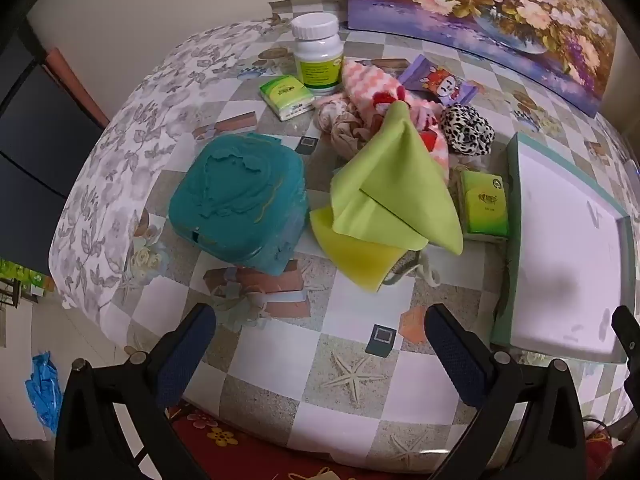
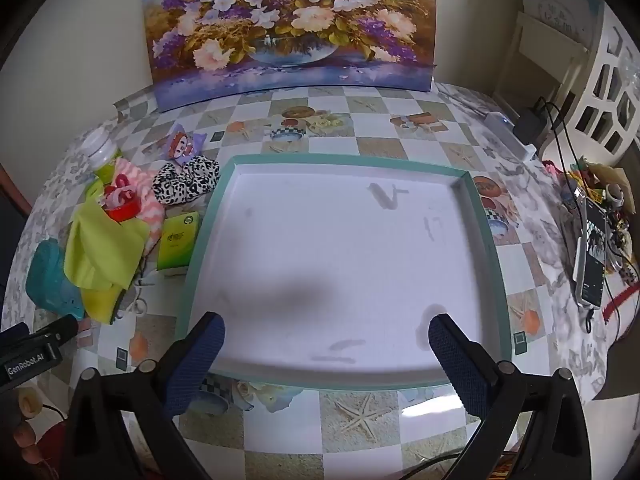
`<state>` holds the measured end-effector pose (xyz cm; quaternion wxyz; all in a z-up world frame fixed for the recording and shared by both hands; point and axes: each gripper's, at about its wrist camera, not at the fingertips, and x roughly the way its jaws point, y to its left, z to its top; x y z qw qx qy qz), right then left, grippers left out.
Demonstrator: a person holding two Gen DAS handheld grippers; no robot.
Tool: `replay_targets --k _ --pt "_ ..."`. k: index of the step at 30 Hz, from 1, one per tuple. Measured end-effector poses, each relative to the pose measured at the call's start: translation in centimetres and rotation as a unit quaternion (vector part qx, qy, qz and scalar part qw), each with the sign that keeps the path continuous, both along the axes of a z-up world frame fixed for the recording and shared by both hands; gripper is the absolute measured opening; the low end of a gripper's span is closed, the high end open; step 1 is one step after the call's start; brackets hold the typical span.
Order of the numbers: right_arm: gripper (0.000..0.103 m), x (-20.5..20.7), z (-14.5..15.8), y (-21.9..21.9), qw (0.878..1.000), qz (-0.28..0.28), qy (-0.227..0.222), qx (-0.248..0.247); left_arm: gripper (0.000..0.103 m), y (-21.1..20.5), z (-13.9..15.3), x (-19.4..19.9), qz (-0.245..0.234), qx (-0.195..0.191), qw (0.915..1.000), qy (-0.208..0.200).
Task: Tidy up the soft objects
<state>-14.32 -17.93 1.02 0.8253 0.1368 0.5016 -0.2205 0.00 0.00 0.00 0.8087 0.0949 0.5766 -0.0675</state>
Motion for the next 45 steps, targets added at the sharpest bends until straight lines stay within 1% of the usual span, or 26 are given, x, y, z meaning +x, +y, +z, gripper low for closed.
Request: replay_targets --k 4,5,7,13,28,45 --pt "0.103 -0.1 0.0 0.0 1.0 -0.001 0.0 0.0 0.103 0.4 0.1 0.0 -0.007 0.002 1.0 -0.001" --pt "0.103 -0.1 0.0 0.0 1.0 0.0 -0.001 0.003 0.103 -0.5 0.1 -0.2 -0.017 0.021 0.9996 -0.007" --pt "0.103 -0.1 0.1 0.0 1.0 0.001 -0.001 0.002 0.103 -0.9 0.0 -0.2 -0.022 0.029 0.9993 -0.006" --pt "0.103 -0.2 0.5 0.0 1.0 0.006 -0.005 0.003 0.103 -0.6 -0.1 -0.4 -0.035 0.028 0.999 -0.009" --pt "0.103 0.0 0.3 0.1 1.0 0.009 -0.003 0.007 0.103 -0.5 -0.3 -0.1 -0.025 0.037 0.999 -0.006" --pt "0.103 -0.5 1.5 0.7 1.0 0.016 -0.018 0.001 0.103 -0.6 0.3 -0.4 -0.025 0.042 0.9987 -0.012"
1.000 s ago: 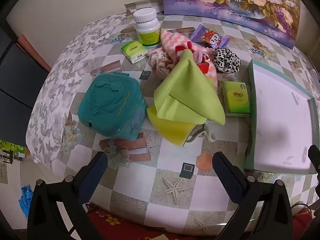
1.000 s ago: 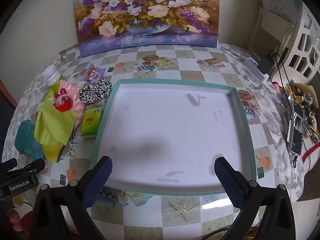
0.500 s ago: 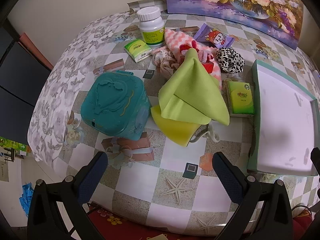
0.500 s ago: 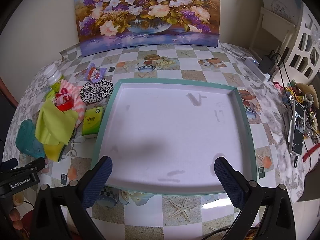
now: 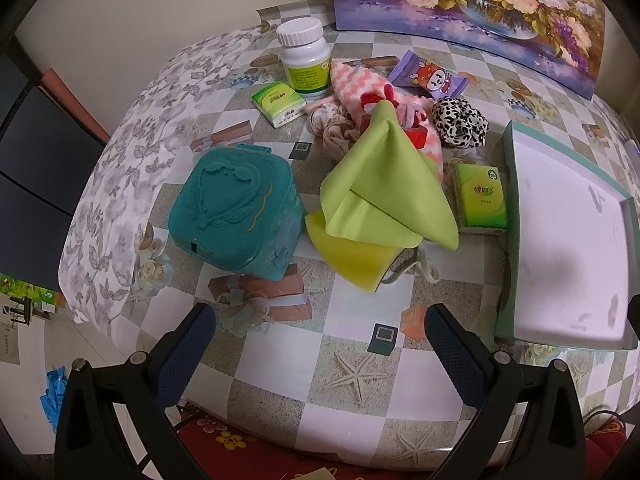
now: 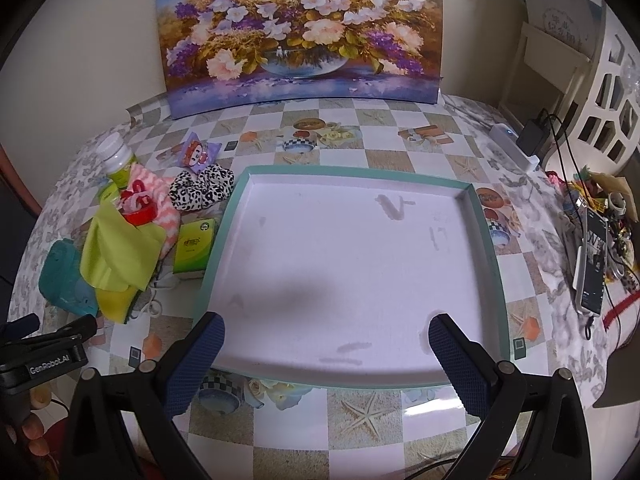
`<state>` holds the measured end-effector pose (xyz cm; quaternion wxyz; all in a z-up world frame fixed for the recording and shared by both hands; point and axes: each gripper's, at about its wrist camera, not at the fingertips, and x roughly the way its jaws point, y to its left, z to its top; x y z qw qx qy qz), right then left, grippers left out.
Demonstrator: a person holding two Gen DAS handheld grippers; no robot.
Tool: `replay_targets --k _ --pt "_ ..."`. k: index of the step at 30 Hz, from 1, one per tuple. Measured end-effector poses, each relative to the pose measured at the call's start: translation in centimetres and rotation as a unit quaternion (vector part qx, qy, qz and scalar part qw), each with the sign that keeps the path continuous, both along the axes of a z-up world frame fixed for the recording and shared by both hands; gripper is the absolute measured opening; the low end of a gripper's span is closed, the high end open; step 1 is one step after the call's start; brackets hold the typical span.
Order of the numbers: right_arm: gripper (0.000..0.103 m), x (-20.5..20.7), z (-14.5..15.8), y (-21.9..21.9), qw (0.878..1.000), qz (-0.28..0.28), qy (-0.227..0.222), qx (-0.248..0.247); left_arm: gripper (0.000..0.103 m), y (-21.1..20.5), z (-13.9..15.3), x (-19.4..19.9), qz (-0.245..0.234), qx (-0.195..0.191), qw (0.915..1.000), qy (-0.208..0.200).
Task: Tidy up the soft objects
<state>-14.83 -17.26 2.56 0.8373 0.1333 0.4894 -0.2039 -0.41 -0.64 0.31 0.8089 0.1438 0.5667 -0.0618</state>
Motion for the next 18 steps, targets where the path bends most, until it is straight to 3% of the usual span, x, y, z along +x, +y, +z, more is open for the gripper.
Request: replay_targets --k 18 --pt "0.103 -0.43 0.8 0.38 1.0 0.005 -0.006 -0.006 0.103 -0.21 0.01 0.0 0.0 0.002 1.0 0.001"
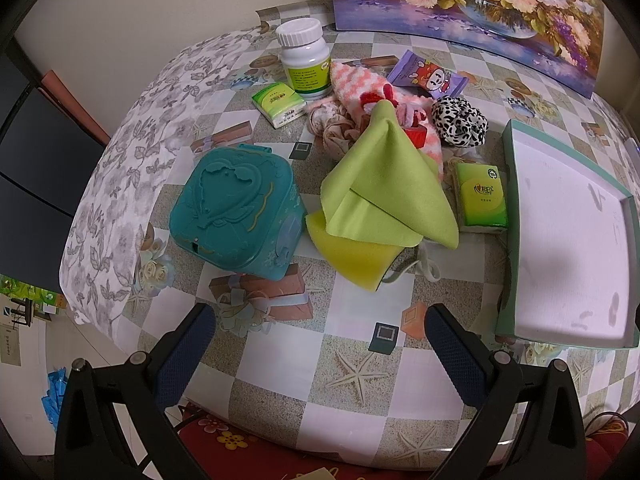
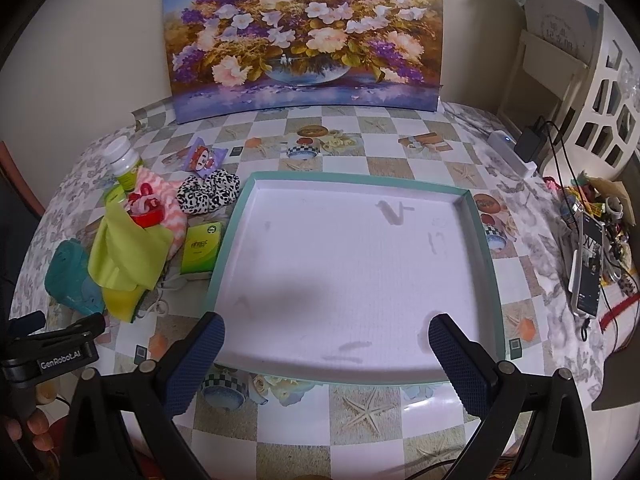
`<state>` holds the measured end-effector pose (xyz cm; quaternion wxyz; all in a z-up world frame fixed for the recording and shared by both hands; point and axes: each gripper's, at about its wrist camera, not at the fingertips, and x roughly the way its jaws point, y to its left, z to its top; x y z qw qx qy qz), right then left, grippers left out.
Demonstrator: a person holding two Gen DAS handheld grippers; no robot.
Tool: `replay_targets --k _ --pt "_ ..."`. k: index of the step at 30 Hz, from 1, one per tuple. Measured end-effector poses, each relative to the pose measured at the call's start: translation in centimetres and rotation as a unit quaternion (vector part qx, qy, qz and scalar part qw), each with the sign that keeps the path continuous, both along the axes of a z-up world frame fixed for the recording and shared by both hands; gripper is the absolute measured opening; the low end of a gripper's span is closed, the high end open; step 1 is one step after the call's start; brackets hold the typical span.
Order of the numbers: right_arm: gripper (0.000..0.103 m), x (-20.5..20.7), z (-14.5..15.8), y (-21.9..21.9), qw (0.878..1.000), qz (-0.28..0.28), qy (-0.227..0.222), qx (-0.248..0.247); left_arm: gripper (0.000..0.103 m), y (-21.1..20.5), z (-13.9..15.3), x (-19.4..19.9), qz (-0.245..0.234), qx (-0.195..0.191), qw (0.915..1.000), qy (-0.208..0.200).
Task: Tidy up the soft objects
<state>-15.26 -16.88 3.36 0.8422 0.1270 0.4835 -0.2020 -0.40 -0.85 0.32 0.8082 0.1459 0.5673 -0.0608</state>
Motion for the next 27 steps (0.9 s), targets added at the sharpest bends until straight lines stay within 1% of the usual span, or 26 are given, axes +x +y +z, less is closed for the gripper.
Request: replay_targets --k 22,27 --pt "0.103 -0.02 0.08 0.23 1.0 0.003 0.0 -0.002 0.103 0.15 0.09 0.03 0.0 0.0 1.0 0.0" --pt "0.103 0.21 -0.31 0.22 1.0 0.005 0.005 0.0 0.103 0.22 0.2 0.09 0.003 -0.001 1.0 -0.003"
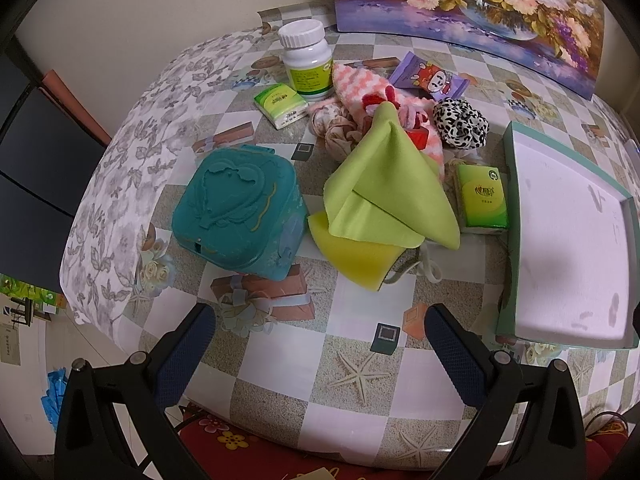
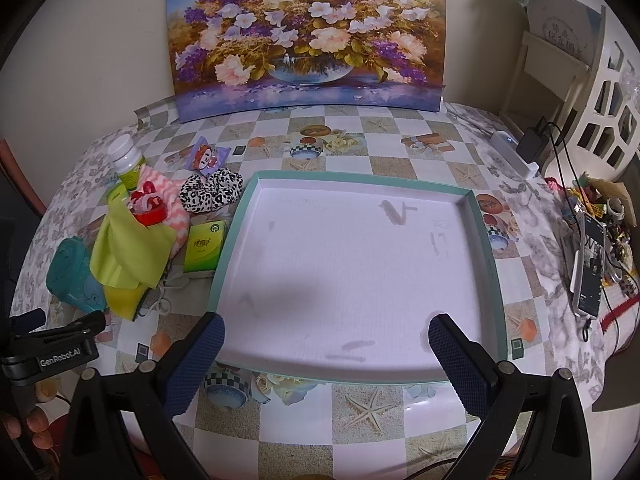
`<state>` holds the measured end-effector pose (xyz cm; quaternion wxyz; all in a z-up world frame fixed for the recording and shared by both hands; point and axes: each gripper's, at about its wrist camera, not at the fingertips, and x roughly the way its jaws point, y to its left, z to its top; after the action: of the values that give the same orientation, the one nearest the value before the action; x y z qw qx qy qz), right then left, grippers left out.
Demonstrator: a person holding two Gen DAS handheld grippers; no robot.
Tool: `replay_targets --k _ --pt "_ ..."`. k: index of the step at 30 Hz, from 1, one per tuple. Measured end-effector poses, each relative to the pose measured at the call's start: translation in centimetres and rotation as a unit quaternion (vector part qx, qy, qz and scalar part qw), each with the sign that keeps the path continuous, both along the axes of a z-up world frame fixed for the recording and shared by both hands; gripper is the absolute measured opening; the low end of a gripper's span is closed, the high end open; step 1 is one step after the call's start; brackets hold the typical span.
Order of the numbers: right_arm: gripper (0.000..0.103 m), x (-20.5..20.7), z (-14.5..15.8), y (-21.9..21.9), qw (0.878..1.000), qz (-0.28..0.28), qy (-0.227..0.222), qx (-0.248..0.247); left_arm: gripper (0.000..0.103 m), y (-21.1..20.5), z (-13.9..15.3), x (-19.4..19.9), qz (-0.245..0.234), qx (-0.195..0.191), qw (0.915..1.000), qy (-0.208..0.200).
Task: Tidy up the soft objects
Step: 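Move the left gripper to the gold-lidded container while the right gripper approaches the lime-green cloth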
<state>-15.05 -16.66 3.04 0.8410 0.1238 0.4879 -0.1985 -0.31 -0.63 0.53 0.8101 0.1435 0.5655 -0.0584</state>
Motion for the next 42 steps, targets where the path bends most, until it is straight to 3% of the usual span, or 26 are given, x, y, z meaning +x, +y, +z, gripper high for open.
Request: replay_targets --k 6,14,21,26,34,38,42 --pt "0.103 0.2 -0.4 0.2 1.0 0.009 0.003 0.002 0.103 0.1 0.4 0.0 0.004 -0.007 0.9999 -0.008" --pt "0.103 2.2 0.7 1.2 0.997 0.041 -0.055 0.04 0.103 3.3 3.5 1.6 0.057 -0.083 0.9934 -0.055" --pt "0.103 5.6 0.4 2.7 0.991 0.074 -0.073 0.086 0.103 7.2 3.4 3.7 0.101 -0.11 0.9875 -0.05" --pt "0.103 7.8 0.2 5.0 0.988 0.113 -0.064 0.088 0.103 9.9 4.0 5.7 0.108 -0.139 0.9834 -0.044" --pt "0.103 12.1 -1.4 7.8 0.982 0.134 -0.031 0.131 0.103 14.5 4.0 9.8 0.096 -0.14 0.9842 -0.049" --pt "0.103 14.3 -2.2 8.7 0.981 0.127 -0.004 0.148 0.103 16.4 2.4 11.8 0.104 -0.119 0.9874 -0.016" --pt "0.103 15.9 -2.8 9.5 0.978 0.124 0.016 0.165 0.103 17.3 -0.4 13.8 0.121 -0.088 0.9878 0.044"
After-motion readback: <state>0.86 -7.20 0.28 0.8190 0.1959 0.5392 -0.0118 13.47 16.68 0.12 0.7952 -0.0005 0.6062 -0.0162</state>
